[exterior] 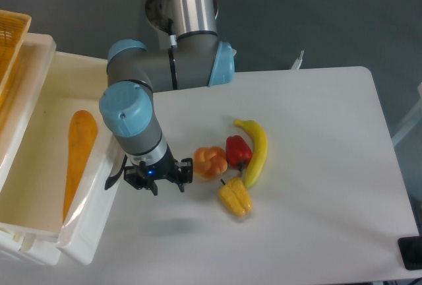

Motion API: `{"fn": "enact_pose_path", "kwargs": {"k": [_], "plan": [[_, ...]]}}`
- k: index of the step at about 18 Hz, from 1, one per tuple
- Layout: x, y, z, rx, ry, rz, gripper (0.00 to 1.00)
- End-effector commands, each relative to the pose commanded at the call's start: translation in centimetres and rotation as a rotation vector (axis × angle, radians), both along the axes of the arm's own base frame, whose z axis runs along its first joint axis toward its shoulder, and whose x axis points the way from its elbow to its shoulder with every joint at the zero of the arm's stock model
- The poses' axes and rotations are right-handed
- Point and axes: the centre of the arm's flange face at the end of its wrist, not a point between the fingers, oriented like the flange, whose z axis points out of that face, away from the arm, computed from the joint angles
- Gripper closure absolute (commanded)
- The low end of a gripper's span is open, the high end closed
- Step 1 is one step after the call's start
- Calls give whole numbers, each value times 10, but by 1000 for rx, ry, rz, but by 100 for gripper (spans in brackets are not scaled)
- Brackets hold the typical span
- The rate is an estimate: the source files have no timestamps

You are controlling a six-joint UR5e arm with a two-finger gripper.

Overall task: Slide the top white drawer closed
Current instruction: 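Push the white drawer front with the gripper into the drawer unit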

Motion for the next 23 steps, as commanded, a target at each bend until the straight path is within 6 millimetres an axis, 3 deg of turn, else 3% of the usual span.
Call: {"fn": "enact_pose_path", "kwargs": {"k": [12,23], "plan": [[24,10,5,10,0,-33,36],[61,23,7,15,2,-90,36]]}}
